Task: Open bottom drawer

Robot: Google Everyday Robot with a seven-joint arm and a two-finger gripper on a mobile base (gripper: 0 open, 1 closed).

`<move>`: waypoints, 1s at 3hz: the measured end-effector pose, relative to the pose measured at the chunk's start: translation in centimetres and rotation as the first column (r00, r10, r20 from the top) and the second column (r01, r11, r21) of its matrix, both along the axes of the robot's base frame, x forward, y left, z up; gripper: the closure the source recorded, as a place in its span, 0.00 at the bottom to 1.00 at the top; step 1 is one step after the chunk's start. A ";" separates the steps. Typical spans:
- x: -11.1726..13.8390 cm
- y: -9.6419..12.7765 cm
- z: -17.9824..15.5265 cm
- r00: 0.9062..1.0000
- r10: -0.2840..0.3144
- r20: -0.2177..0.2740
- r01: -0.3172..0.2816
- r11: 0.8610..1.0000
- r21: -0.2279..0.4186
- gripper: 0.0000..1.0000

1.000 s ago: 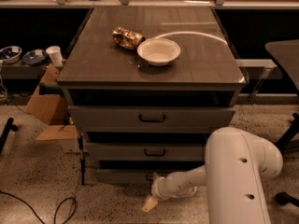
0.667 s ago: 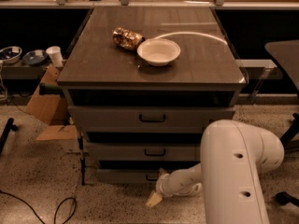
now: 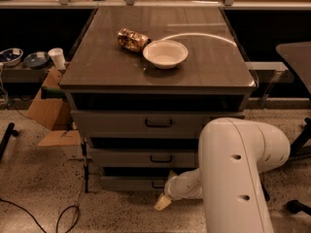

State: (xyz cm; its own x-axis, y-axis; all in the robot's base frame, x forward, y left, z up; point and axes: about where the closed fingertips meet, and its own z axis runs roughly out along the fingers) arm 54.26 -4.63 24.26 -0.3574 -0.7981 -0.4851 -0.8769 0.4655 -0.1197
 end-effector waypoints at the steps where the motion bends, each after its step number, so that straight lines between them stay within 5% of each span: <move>1: 0.5 0.2 -1.5 1.000 0.005 -0.029 -0.005 1.000 -0.013 0.00; 3: 1.4 0.0 -4.8 0.997 -0.052 -0.061 0.049 0.998 -0.042 0.00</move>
Offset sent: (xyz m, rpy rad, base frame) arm 0.0148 0.0017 -0.0521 -0.0412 0.0767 -0.0131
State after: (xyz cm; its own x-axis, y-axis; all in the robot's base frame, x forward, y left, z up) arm 55.67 -4.61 19.50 -0.4260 -0.7966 -0.4289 -0.8587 0.5052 -0.0855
